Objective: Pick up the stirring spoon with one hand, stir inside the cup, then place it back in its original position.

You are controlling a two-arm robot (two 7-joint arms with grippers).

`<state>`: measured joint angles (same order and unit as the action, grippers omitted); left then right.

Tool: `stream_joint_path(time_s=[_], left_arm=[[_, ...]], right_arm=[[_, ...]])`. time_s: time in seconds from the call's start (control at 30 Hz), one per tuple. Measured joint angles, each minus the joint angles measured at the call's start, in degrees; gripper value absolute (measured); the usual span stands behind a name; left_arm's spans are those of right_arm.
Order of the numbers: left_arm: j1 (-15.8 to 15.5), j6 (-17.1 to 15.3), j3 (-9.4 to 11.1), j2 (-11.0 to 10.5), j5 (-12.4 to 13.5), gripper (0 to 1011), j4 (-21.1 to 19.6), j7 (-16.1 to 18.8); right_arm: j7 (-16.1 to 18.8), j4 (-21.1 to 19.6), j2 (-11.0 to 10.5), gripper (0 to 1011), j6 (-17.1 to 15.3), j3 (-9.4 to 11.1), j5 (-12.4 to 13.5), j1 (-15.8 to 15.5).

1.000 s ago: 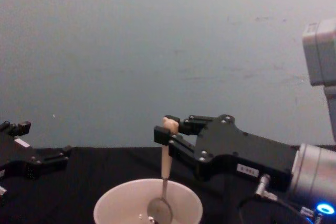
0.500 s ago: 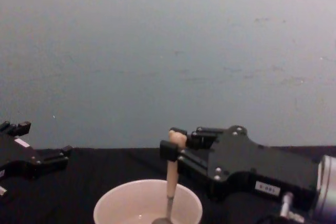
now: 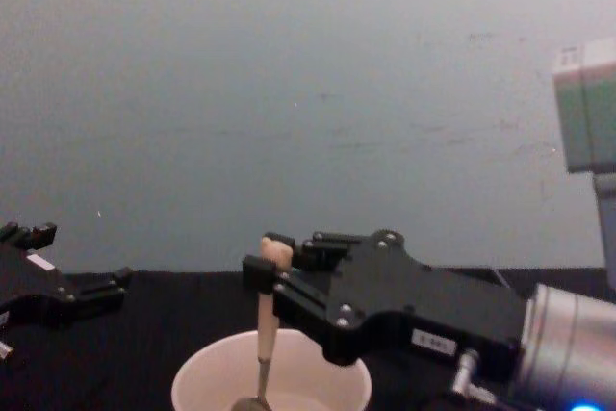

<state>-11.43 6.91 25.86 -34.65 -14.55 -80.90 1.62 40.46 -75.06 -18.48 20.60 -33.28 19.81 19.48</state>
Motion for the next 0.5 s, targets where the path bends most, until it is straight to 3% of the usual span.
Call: stream_joint_path(time_s=[0.2,0.5], left_arm=[[0.0,0.0,0.0,0.0,0.0,1001,0.0,0.0],[0.0,0.0,0.0,0.0,0.0,1001,0.0,0.0]], right_arm=[[-2.0,3.2,1.9,214,0.5,0.5,-1.1,2.0],[-3.4,5.5,2.5,214,0.8,1.7,-2.3,3.1]])
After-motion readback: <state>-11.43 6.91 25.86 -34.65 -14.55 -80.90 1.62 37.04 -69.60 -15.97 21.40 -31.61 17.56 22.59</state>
